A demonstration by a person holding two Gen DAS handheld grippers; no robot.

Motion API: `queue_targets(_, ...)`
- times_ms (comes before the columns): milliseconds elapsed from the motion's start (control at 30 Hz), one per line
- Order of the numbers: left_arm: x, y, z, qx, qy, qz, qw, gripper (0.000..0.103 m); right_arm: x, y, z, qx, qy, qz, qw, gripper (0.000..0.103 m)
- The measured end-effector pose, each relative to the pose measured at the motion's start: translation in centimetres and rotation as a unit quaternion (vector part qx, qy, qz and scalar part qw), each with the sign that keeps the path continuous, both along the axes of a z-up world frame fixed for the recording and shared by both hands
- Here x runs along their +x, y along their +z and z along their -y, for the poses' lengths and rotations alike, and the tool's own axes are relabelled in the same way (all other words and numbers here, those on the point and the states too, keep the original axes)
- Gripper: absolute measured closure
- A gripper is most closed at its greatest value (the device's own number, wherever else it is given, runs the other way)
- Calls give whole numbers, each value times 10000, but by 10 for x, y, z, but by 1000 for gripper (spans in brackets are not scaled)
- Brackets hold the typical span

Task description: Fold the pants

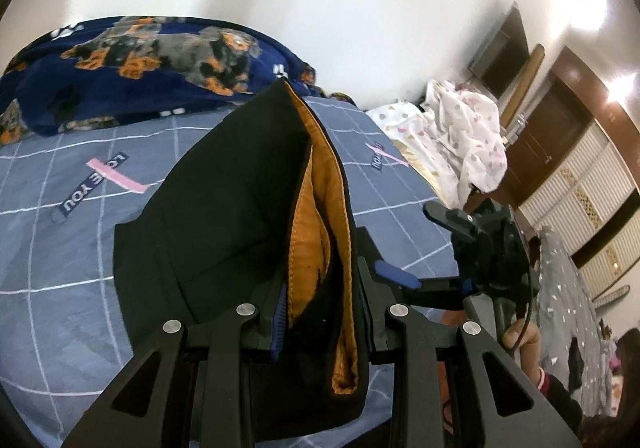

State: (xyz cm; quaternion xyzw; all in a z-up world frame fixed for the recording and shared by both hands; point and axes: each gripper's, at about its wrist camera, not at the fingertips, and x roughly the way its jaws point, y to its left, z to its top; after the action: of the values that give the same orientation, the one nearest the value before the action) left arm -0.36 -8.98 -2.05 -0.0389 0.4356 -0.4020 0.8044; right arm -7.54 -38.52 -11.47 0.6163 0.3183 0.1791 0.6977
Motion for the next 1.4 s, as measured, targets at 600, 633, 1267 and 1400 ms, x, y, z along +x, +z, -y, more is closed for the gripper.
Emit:
queue_targets(600,-15,-29,83,294,-602,-234,9975,73,5,-2,10,481,232,93,9985,6)
queue_targets(633,-16,-31,86,312,-624,-235,9973,73,6,-2,10,509,252,96,9983,6)
queue_targets(1267,-34,-51,150,816,-936,202,9921,73,16,-23,36,94,820,-225,9963,59)
queue_targets(1400,-40,-58,164,954,-1106,334,9887,73,14,-24,42,-263,827,-250,9959,71)
